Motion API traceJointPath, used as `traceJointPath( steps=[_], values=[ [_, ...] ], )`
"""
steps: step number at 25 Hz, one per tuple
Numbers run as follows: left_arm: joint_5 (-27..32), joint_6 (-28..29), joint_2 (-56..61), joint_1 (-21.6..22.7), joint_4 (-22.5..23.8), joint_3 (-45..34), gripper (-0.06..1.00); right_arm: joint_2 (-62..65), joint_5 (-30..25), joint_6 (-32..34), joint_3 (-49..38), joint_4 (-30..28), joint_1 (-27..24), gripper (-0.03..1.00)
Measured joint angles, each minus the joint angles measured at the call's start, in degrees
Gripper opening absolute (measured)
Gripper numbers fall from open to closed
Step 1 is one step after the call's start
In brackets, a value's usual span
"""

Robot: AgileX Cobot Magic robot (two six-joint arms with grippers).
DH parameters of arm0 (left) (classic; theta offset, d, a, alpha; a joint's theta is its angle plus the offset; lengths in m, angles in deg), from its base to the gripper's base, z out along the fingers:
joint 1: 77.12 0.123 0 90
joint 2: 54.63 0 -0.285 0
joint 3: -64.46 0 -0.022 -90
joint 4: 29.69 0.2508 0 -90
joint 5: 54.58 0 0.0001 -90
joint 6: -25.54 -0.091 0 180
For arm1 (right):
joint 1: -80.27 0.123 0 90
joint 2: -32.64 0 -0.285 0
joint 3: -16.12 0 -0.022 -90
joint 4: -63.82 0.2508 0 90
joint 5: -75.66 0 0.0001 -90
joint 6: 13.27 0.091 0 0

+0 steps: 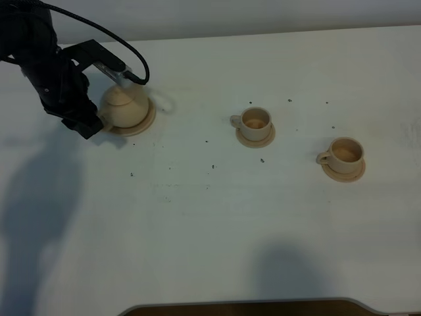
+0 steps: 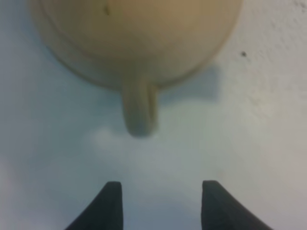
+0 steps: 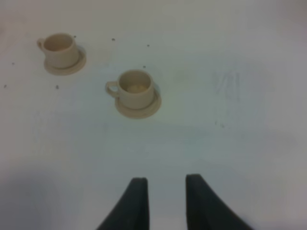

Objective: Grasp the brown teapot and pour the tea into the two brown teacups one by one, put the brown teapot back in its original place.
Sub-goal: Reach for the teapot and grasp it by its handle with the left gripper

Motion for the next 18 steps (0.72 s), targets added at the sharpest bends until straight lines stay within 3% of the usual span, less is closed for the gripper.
traceJointPath(
  steps=[9,18],
  values=[
    [10.2,8.9,2.2,-0.1,2.9,0.0,0.38,0.0,0.0,0.0,0.0,0.0,0.0,0.22],
    [6.8,10.4,1.1,-0.6,4.5,3.2,0.38,0.0,0.0,0.0,0.0,0.0,0.0,0.22]
  ],
)
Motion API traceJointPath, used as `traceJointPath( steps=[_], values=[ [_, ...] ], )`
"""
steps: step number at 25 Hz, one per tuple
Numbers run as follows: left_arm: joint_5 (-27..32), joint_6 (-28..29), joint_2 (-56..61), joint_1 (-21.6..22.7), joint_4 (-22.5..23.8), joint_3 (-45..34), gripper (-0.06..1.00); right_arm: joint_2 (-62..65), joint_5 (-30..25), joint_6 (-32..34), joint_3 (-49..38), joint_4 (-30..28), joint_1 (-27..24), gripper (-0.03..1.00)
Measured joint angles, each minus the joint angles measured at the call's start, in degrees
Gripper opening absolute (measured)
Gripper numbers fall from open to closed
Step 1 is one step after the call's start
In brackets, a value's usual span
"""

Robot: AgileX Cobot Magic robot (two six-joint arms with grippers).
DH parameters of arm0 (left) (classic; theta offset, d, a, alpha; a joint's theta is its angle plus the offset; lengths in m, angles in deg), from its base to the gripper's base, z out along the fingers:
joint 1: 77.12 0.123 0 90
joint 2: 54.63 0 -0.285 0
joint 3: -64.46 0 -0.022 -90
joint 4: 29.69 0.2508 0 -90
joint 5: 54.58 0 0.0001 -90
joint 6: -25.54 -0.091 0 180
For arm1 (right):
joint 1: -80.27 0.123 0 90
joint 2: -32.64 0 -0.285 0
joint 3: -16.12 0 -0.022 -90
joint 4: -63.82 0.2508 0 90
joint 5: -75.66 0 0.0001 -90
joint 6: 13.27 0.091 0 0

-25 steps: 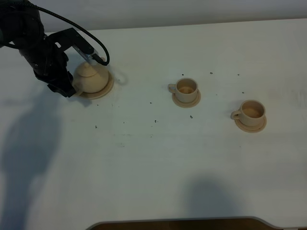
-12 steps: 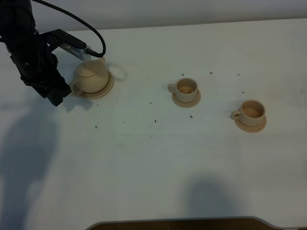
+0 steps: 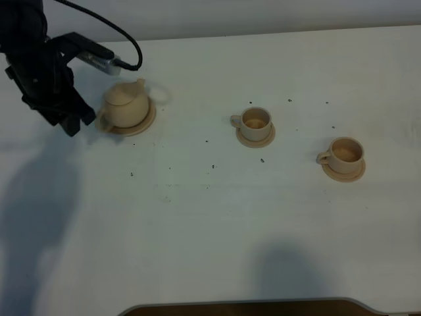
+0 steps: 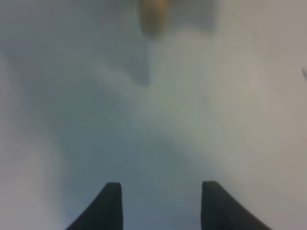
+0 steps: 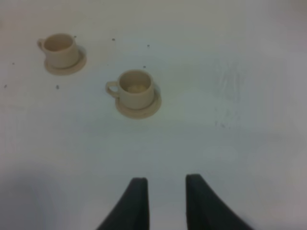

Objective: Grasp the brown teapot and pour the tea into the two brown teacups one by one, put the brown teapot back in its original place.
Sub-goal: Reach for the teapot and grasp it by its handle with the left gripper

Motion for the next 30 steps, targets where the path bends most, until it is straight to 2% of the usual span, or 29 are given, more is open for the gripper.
traceJointPath(
  steps=[5,9,19,30],
  values=[
    [3.2,-0.1,-5.6,-1.6,-0.1,9.1,0.38,0.0,0.0,0.0,0.0,0.0,0.0,0.22],
    [3.4,-1.2,-10.6,-1.7,-1.4,15.9,0.37,0.0,0.0,0.0,0.0,0.0,0.0,0.22],
    [3.4,-6.3,-12.7,-1.7,-3.8,16.7,0.3,0.0,0.0,0.0,0.0,0.0,0.0,0.22],
    [3.4,-6.1,-14.6,-1.7,-4.0,16.7,0.29,0.0,0.0,0.0,0.0,0.0,0.0,0.22]
  ],
)
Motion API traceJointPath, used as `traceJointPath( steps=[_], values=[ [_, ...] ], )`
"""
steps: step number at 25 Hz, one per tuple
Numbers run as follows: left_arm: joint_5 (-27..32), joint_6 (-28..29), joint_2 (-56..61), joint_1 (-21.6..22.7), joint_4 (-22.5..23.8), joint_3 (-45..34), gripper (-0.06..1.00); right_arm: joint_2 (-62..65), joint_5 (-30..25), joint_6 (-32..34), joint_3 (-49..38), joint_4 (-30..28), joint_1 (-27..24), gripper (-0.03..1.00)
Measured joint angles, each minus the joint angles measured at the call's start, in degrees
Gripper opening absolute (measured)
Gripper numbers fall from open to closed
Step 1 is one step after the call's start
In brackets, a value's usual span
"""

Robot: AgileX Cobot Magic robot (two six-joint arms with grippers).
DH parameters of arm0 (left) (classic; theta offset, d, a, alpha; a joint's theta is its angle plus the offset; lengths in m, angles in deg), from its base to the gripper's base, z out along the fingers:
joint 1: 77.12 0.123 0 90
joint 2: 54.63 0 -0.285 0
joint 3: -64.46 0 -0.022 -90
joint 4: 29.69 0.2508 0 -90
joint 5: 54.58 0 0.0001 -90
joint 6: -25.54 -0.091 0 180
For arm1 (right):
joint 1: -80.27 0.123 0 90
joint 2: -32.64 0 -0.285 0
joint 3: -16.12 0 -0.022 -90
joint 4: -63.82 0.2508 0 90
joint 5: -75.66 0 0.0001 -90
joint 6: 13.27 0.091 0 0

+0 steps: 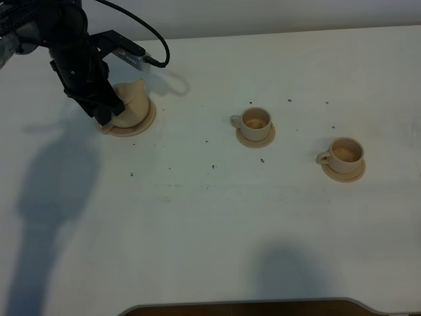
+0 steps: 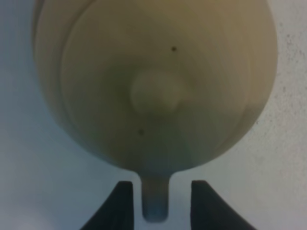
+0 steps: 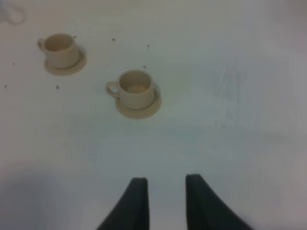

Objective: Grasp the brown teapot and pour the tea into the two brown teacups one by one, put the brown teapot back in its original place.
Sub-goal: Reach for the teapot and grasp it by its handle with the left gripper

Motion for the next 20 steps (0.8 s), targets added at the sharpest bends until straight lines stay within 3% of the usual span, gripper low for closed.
traceJointPath(
  steps=[20],
  values=[
    [0.0,1.2,-1.6,0.0,0.7,0.0,0.29,0.0,0.0,0.0,0.0,0.0,0.0,0.22]
  ],
)
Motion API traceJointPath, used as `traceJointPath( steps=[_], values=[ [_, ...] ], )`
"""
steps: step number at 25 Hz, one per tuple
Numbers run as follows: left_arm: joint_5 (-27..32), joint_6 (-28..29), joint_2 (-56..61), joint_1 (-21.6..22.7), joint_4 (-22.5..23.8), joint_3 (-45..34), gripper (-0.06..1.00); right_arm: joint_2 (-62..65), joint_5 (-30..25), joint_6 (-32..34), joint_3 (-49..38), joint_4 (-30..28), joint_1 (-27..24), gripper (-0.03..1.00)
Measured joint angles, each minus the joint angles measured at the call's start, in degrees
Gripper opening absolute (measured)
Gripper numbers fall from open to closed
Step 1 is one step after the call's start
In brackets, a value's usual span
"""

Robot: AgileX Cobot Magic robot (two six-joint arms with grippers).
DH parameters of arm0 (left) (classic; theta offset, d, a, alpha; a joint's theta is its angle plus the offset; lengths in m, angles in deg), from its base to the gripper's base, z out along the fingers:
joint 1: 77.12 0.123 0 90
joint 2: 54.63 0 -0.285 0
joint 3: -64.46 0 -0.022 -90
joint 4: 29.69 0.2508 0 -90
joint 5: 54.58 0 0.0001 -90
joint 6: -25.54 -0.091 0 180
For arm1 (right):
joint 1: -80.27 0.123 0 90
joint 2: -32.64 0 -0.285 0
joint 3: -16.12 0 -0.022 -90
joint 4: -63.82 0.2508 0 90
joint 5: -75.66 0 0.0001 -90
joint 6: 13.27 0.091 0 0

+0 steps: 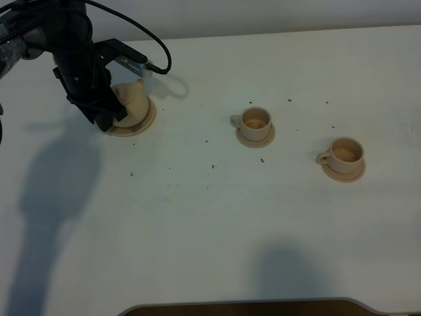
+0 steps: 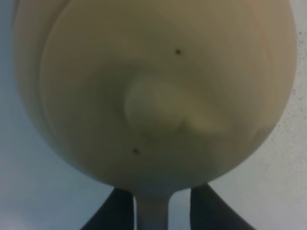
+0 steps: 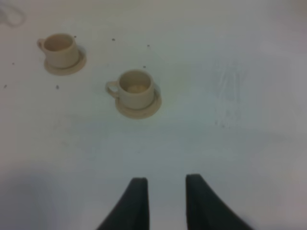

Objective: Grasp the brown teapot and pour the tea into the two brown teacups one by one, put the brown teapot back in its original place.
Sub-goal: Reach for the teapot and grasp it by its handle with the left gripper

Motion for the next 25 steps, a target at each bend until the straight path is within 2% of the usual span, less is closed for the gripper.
traceJointPath(
  steps=[8,15,25],
  values=[
    [0.0,0.7,1.1,0.0,0.6,0.1,0.28,0.0,0.0,0.0,0.0,0.0,0.0,0.22],
    [0.0,1.0,1.1,0.0,-0.2,0.1,0.23,0.0,0.0,0.0,0.0,0.0,0.0,0.22],
    [0.0,0.9,1.1,0.0,-1.0,0.1,0.2,0.0,0.0,0.0,0.0,0.0,0.0,0.22]
  ],
)
